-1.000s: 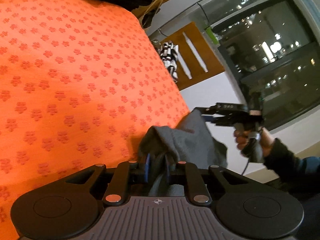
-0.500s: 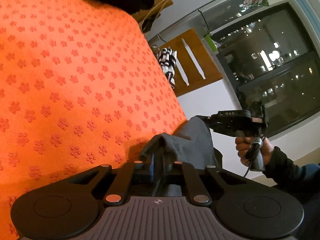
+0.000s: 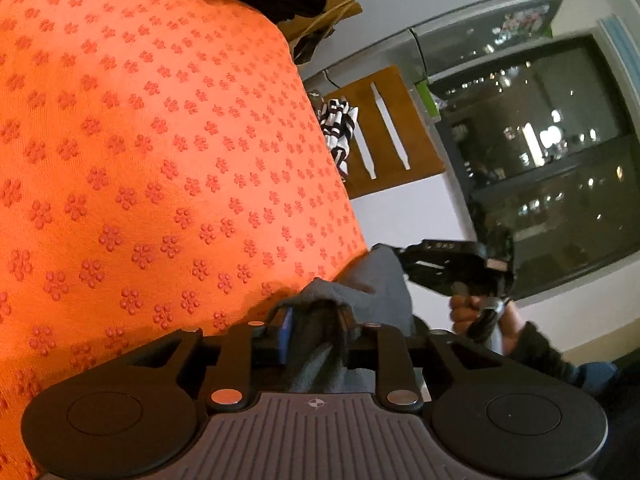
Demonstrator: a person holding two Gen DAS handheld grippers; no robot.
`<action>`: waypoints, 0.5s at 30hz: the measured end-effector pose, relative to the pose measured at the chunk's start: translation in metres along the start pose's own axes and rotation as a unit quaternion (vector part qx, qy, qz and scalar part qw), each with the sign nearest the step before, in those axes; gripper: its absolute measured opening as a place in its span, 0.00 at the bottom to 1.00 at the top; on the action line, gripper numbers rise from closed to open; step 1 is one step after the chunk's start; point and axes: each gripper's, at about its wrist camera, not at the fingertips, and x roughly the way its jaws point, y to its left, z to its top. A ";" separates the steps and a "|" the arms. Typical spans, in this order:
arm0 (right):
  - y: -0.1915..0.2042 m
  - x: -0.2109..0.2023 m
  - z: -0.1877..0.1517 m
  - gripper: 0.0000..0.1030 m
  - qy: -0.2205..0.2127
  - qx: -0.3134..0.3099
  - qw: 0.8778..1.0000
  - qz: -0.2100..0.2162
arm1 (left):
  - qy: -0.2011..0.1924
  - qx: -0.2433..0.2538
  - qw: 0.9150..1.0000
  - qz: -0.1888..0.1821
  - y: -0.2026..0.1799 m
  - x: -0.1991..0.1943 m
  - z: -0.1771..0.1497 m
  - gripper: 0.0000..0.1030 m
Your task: Fold clothes
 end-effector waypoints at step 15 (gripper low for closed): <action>0.016 -0.053 -0.009 0.04 -0.078 -0.042 0.994 -0.057 | -0.065 0.062 0.994 0.059 -0.028 -0.028 -0.007 0.06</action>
